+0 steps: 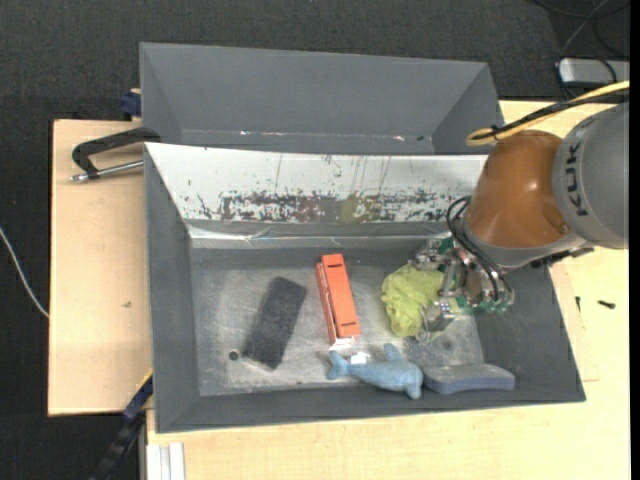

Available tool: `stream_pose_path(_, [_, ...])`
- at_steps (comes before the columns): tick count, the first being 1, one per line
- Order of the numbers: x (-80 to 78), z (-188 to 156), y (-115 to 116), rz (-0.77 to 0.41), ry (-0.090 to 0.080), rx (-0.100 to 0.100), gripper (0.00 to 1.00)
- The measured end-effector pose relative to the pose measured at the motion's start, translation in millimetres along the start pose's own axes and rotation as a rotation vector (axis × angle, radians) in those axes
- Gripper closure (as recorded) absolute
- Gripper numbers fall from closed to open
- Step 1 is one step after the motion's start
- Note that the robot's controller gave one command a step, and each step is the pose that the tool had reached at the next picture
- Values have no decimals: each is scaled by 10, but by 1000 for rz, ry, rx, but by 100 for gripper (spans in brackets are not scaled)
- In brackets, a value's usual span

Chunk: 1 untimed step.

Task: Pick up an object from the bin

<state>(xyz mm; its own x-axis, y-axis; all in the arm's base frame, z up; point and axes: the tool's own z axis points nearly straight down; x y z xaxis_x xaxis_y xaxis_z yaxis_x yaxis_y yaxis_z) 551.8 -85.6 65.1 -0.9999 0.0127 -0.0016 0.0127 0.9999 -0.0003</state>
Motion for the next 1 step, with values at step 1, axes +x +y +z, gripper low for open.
stream_pose_path(1, [29, -111, 36, 6, -2, -1, 0])
